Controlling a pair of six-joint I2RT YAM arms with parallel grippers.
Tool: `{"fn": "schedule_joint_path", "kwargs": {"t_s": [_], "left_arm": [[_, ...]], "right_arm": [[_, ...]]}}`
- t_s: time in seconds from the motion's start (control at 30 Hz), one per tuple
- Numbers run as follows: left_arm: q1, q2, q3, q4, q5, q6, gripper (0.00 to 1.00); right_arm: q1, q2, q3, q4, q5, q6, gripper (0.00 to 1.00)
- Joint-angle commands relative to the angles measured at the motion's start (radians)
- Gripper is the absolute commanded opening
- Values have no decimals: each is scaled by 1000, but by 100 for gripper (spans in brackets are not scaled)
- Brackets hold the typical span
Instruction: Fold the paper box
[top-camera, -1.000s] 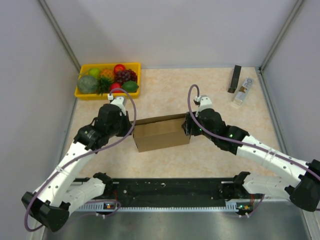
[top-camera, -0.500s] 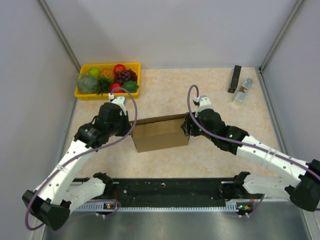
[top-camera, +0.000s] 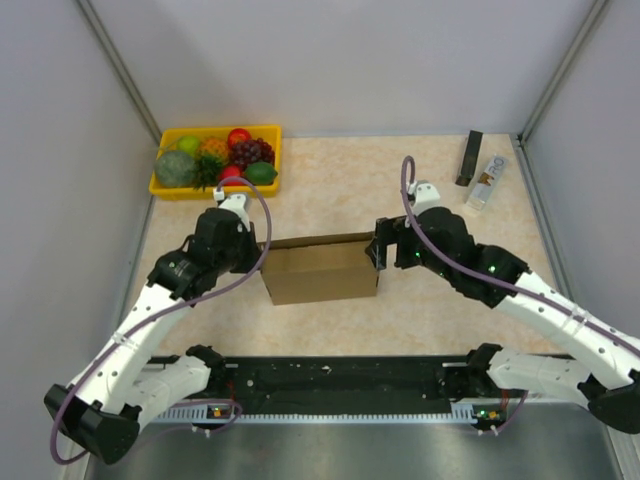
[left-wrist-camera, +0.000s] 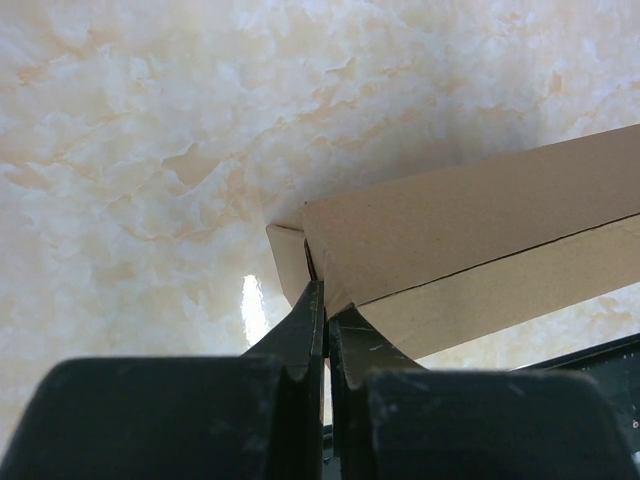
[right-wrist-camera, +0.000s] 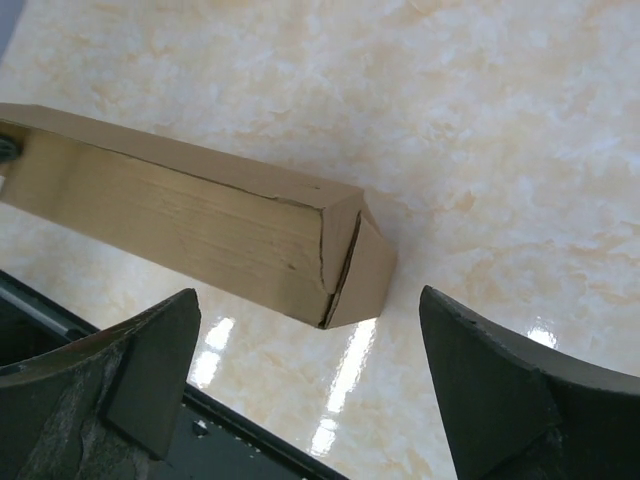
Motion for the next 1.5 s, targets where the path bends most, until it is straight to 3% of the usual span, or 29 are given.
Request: {"fn": "schedule_joint_path", "kwargs": {"t_s": [0.0, 0.1, 0.23, 0.33, 0.6, 0.83, 1.1, 1.27, 1.43, 1.47], "left_arm": [[3, 5, -43, -90, -10, -18, 0], [1, -3, -49, -85, -14, -25, 0], [-3, -10, -68, -68, -13, -37, 0], [-5, -9, -75, -58, -7, -40, 0], [-10, -6, -61, -56, 9, -34, 4], [-11, -4, -54, -50, 30, -26, 8], [-11, -45, -61, -12, 116, -5, 26], [-11, -73, -49, -16, 147, 9, 38], [-11, -131, -5, -70, 193, 31, 59], [-11, -156, 21, -114, 191, 32, 59]], "right_arm": [[-6, -53, 108, -64, -60, -26, 90], [-23, -38, 191, -68, -109, 5, 94], [-32, 115, 379, -58, -169, 100, 88], [-31, 209, 451, 26, -239, 196, 71], [9, 453, 430, 300, -282, 382, 48], [42, 498, 349, 415, -267, 439, 33], [60, 472, 165, 550, -287, 520, 23], [66, 453, 133, 577, -264, 500, 22], [66, 446, 114, 584, -267, 467, 22], [66, 443, 114, 581, -264, 459, 22]]}}
